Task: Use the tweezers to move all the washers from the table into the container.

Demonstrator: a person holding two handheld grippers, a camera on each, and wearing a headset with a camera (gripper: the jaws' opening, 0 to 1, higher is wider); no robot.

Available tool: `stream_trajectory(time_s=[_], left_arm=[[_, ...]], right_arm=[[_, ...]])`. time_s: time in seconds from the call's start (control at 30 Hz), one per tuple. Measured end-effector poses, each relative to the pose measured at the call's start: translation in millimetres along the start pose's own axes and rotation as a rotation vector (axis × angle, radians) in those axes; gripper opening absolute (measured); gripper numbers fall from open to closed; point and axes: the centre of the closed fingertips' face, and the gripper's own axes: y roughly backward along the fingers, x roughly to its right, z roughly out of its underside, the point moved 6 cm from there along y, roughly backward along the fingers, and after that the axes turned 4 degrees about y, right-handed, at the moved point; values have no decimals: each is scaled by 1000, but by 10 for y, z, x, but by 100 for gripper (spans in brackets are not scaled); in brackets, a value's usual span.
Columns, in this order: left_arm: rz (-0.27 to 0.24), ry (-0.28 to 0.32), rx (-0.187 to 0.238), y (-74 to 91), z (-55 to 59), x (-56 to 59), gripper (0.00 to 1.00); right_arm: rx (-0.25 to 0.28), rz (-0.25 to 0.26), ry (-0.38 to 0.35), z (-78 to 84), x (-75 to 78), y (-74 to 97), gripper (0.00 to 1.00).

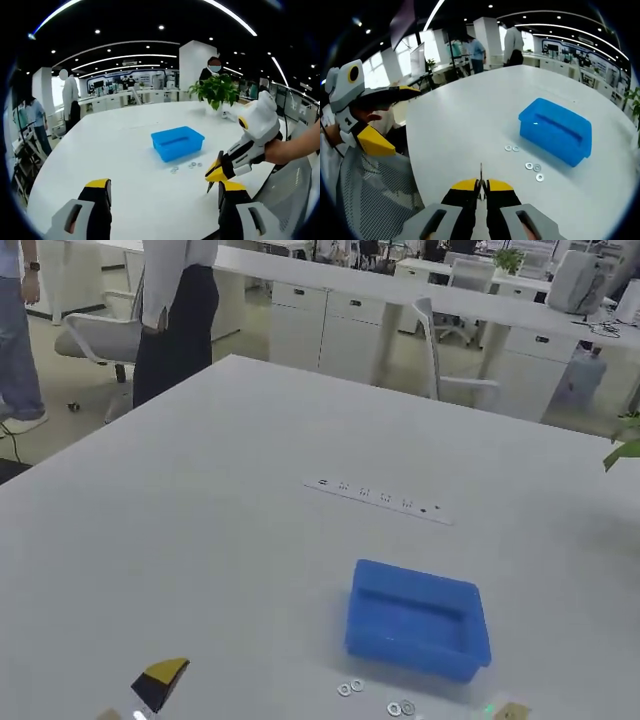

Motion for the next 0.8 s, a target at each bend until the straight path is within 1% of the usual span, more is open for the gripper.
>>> stream_trajectory(time_s=[0.07,0.17,0.27,0.37,0.5,0.67,0.8], left_arm=[[2,10,2,-8,-1,-13,90],[2,7,-13,-29,37,-23,89],[-1,3,-18,-33,50,-29,89],[3,6,-21,-41,51,-40,89],[2,15,-29,-50,76,-53,88],[2,8,-29,-60,94,-43,87],[14,1,-42,-75,118,-18,87]], right_arm=[[-3,-3,-5,-2,10,-4,2],[0,-1,-19,-8,27,4,2],[25,0,-58,-43,55,31,3],[41,11,-76,-87,89,45,3],[82,48,-88,-197,182,42,3],[108,96,-86,-321,331,-10,3],[127,115,-91,-402,431,-44,3]])
